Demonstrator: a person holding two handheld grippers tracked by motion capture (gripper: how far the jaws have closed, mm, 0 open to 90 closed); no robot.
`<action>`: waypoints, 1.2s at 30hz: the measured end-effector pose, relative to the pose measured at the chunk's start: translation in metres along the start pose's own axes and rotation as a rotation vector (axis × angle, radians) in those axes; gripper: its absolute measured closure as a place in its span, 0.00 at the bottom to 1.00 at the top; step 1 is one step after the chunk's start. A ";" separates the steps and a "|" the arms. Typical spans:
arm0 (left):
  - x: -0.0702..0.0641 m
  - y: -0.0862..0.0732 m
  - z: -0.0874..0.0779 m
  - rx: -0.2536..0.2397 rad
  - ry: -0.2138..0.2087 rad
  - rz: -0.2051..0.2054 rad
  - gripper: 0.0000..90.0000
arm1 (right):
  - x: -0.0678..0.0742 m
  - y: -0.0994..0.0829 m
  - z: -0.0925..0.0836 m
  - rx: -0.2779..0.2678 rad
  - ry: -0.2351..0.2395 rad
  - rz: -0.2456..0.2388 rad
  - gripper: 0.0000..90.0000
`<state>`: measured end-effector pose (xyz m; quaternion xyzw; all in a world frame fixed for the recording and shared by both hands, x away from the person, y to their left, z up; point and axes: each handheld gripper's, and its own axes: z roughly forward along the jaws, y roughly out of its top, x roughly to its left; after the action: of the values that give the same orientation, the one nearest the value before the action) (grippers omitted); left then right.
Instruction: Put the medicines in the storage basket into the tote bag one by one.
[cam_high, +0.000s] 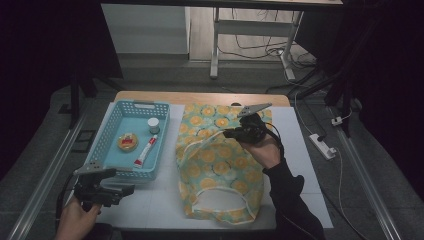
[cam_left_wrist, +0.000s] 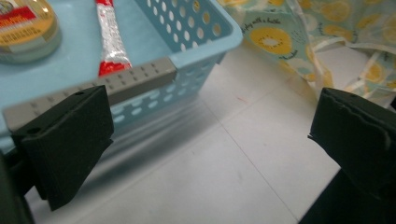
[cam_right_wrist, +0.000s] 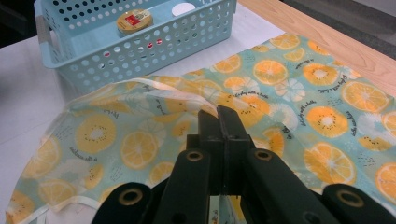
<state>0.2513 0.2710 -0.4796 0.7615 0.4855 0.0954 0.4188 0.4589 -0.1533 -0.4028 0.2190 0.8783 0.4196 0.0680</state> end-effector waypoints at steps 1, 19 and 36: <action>0.001 0.002 0.001 -0.001 0.001 0.002 0.00 | 0.000 0.000 0.000 -0.001 0.000 0.001 1.00; 0.017 0.033 0.014 0.003 0.036 0.029 0.01 | -0.001 0.000 -0.002 -0.004 0.000 0.001 1.00; 0.039 0.063 0.026 0.008 0.083 0.042 0.01 | -0.001 0.000 -0.003 -0.014 -0.003 -0.008 1.00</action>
<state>0.3271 0.2778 -0.4606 0.7687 0.4866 0.1337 0.3929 0.4588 -0.1558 -0.4009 0.2157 0.8760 0.4252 0.0725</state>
